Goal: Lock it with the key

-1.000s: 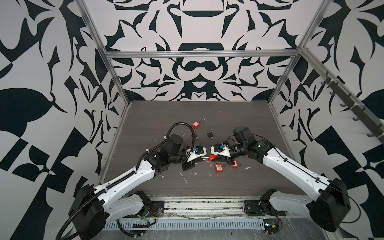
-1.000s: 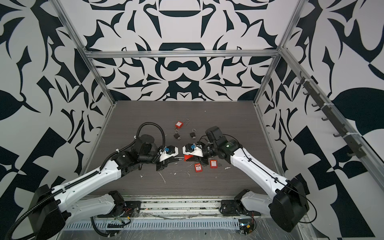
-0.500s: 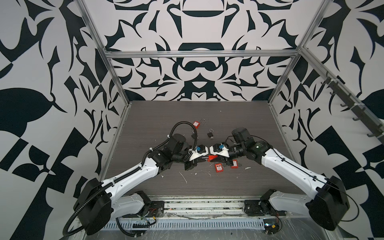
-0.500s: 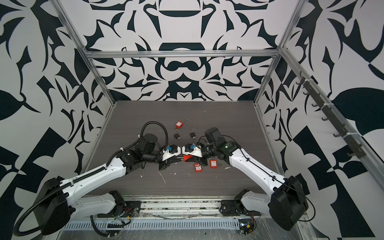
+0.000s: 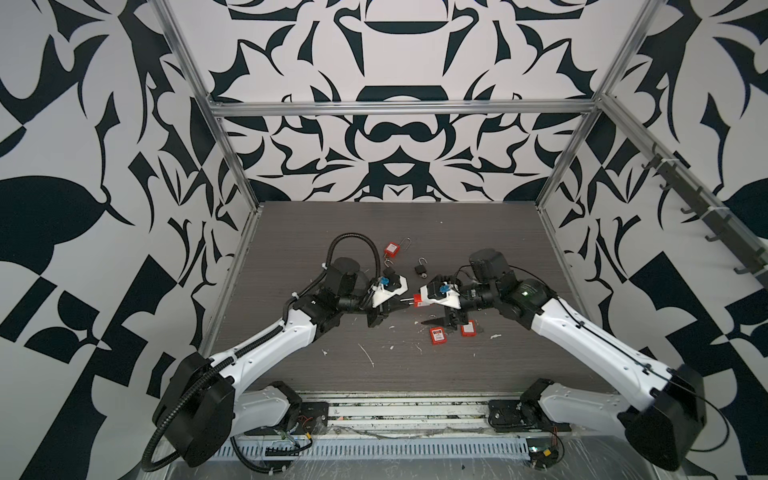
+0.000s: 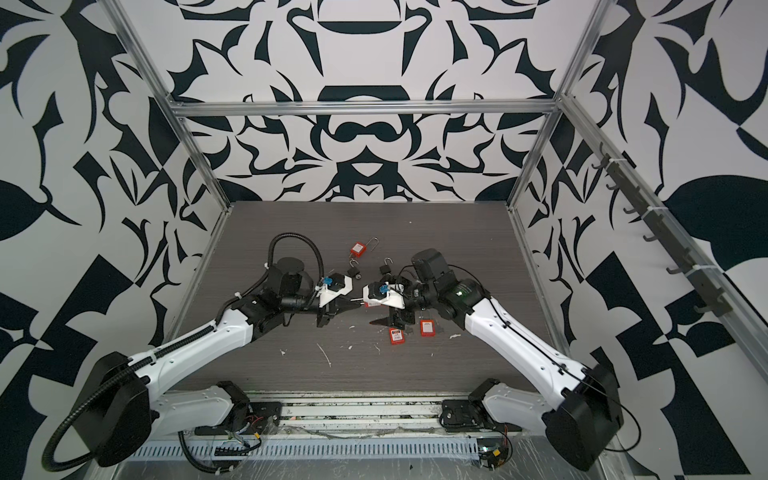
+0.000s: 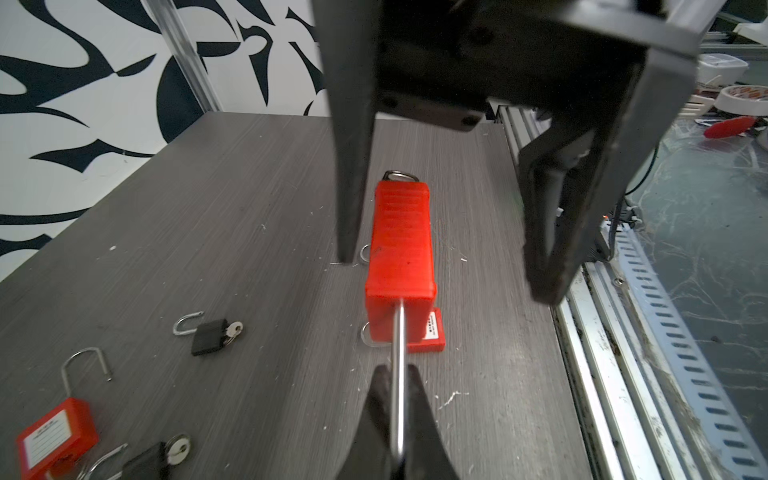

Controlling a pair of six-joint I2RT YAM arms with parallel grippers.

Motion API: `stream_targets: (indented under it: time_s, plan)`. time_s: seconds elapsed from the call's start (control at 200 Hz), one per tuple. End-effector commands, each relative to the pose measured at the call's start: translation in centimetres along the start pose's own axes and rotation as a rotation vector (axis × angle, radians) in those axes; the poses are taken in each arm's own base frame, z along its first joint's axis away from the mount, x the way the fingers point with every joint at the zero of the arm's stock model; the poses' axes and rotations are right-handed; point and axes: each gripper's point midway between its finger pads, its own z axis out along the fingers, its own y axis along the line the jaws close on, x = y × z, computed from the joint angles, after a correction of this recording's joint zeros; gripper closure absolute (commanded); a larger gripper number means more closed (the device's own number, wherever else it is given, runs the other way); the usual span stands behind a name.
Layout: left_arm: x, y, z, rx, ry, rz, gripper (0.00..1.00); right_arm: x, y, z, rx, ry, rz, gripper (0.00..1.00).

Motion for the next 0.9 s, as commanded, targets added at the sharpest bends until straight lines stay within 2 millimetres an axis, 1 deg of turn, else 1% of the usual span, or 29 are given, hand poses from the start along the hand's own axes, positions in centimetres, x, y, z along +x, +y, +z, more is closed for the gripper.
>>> stream_targets:
  time_s: [0.0,0.07,0.125,0.185,0.26,0.33,0.375,0.435,0.48,0.57,0.61,0.68,0.81,0.855,0.895]
  plan:
    - [-1.8,-0.8,-0.5,0.049,-0.053,0.055,1.0,-1.1,-0.1,-2.9,0.082,0.05,0.001,0.19]
    - [-1.8,-1.1,-0.6,0.061,-0.059,0.059,1.0,-1.3,0.2,-4.2,0.086,0.086,0.026,0.19]
    - [-1.9,-1.3,-0.7,0.064,-0.061,0.061,1.0,-1.2,0.3,-4.9,0.082,0.135,0.046,0.22]
    - [-1.9,-1.4,-0.7,0.066,-0.059,0.062,1.0,-1.0,-0.1,-5.6,0.105,0.187,0.061,0.26]
    - [-1.7,-1.6,-0.8,0.066,-0.053,0.065,1.0,-0.5,-0.6,-6.0,0.136,0.224,0.083,0.28]
    - [-1.8,-1.8,-1.0,0.071,-0.057,0.069,1.0,0.1,-0.4,-5.8,0.125,0.248,0.093,0.34]
    - [-2.0,-2.0,-1.0,0.074,-0.059,0.073,1.0,0.4,-0.6,-5.5,0.123,0.26,0.112,0.41]
    - [-2.0,-2.3,-0.9,0.082,-0.052,0.084,1.0,0.6,-0.9,-5.0,0.119,0.266,0.135,0.47]
    - [-1.9,-2.5,-0.7,0.086,-0.04,0.092,1.0,0.6,-1.4,-4.6,0.124,0.26,0.17,0.49]
    - [-1.6,-2.7,-0.4,0.087,-0.022,0.105,1.0,0.1,-1.8,-3.8,0.102,0.235,0.211,0.53]
    - [-1.8,-2.7,-0.5,0.084,-0.025,0.109,1.0,0.0,-1.9,-3.5,0.095,0.228,0.226,0.55]
    - [-2.0,-2.6,-0.5,0.081,-0.029,0.114,1.0,0.6,-1.9,-3.1,0.086,0.25,0.236,0.59]
    - [-2.3,-2.5,-0.7,0.071,-0.034,0.123,1.0,2.1,-1.4,-2.6,0.051,0.307,0.25,0.61]
    - [-2.5,-2.6,-0.7,0.073,-0.038,0.125,1.0,2.3,-1.2,-2.4,0.039,0.315,0.253,0.61]
    - [-2.6,-2.6,-0.7,0.075,-0.04,0.122,1.0,2.5,-1.2,-2.3,0.037,0.316,0.25,0.64]
